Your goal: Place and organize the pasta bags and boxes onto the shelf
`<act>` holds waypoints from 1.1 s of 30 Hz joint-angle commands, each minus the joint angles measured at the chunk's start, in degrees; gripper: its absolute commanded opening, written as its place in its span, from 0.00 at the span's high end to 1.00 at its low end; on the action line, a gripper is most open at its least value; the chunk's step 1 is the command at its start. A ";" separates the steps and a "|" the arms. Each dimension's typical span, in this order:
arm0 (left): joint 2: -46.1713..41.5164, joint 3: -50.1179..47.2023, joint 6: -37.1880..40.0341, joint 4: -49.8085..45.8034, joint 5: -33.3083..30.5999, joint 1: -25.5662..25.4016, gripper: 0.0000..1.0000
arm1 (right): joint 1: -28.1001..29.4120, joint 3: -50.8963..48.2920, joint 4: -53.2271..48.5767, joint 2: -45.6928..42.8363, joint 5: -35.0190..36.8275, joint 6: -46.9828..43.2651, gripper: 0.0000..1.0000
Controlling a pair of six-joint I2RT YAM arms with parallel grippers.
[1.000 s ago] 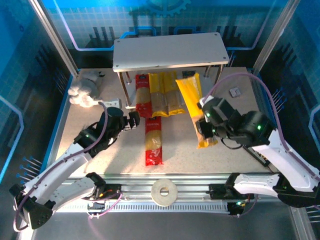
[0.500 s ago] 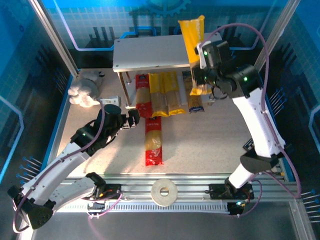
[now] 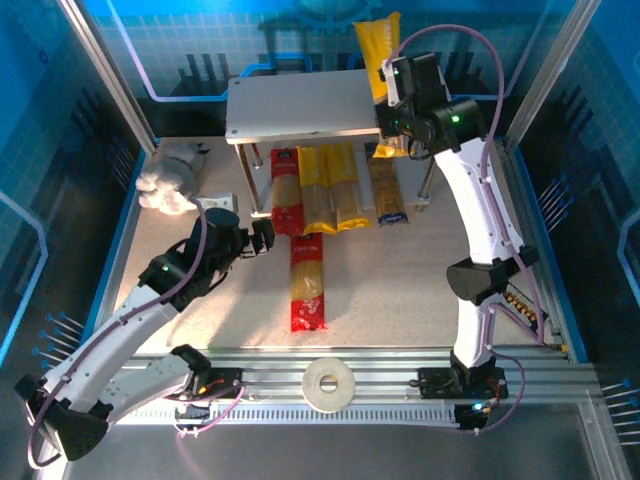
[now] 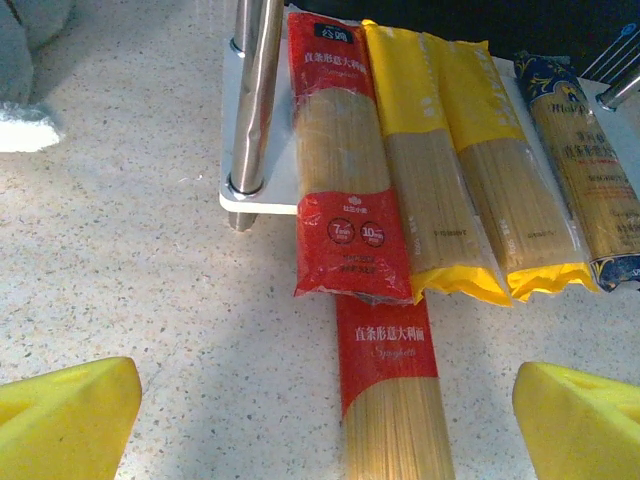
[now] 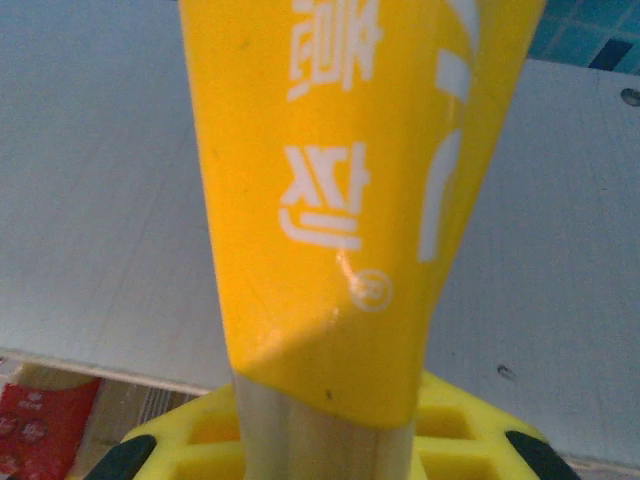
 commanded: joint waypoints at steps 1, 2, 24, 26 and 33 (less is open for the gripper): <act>-1.06 1.99 1.50 -1.35 0.19 0.71 0.03 | -1.04 1.26 11.49 -0.65 -0.61 -0.52 1.00; -1.14 1.90 1.38 -1.30 0.06 0.77 0.03 | -1.22 1.31 11.95 -0.39 -0.84 -0.48 1.00; -1.03 0.74 0.79 -1.11 0.38 1.85 0.03 | -2.24 2.48 13.31 6.73 -2.41 -1.09 0.62; -1.07 0.66 0.78 -1.03 0.44 1.89 0.03 | -2.33 2.32 13.41 7.26 -2.42 -1.09 0.57; -1.68 0.14 0.59 -1.43 0.24 2.02 0.03 | -2.42 0.67 13.71 7.75 -2.83 -0.24 0.56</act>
